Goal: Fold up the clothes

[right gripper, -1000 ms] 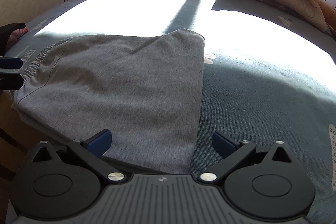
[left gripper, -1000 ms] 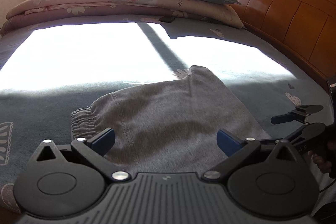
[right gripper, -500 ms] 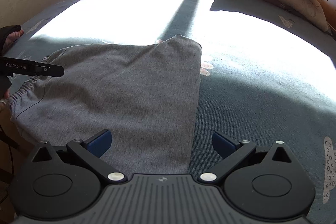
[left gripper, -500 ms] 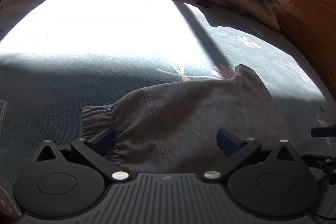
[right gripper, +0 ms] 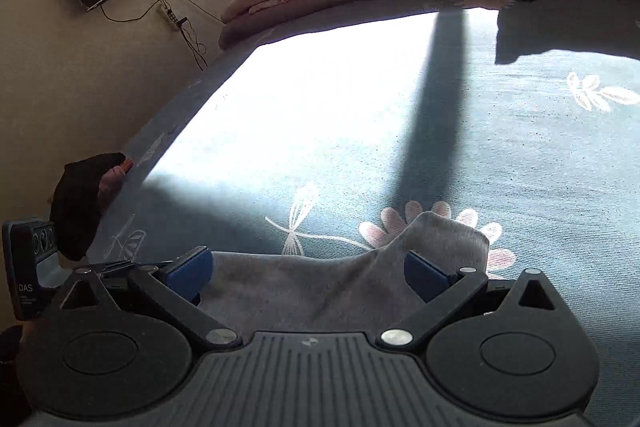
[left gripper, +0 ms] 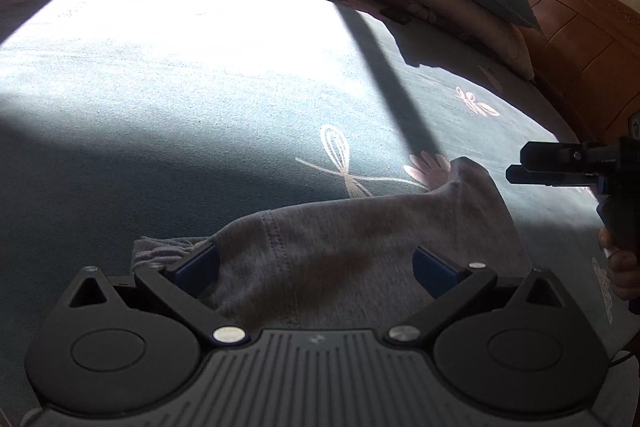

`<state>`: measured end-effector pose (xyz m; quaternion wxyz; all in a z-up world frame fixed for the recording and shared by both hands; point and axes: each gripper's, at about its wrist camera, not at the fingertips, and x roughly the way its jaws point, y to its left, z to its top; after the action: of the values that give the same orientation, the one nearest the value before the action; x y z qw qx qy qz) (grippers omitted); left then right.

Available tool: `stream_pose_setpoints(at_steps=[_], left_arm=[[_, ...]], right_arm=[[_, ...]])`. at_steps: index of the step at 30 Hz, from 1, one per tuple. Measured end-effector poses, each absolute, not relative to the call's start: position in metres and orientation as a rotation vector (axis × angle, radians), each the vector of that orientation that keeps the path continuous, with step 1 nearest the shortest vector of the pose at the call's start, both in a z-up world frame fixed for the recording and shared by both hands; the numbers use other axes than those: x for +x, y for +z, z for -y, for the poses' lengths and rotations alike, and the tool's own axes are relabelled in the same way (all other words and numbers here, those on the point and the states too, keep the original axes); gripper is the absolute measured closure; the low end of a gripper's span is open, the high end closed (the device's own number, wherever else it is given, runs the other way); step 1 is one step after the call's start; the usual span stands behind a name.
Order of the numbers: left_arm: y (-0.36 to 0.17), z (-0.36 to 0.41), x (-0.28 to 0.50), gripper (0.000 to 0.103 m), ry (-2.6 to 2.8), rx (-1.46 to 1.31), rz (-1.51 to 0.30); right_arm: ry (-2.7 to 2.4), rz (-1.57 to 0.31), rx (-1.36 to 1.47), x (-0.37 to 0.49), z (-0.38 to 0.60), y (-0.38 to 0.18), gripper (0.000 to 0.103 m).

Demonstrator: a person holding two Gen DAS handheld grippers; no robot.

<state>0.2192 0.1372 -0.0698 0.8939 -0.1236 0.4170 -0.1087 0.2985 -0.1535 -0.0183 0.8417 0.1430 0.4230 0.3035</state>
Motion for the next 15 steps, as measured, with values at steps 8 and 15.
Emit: stream_pose_setpoints(at_steps=[8,15], left_arm=[[-0.074,-0.144,0.212,0.001,-0.276,-0.241,-0.849],[-0.058,-0.137,0.202,0.001,-0.245,-0.230,-0.835]], right_arm=[[0.557,-0.976,0.370,0.342,0.158,-0.073,0.000],[0.450,-0.947,0.124,0.319,0.133,-0.037,0.000]])
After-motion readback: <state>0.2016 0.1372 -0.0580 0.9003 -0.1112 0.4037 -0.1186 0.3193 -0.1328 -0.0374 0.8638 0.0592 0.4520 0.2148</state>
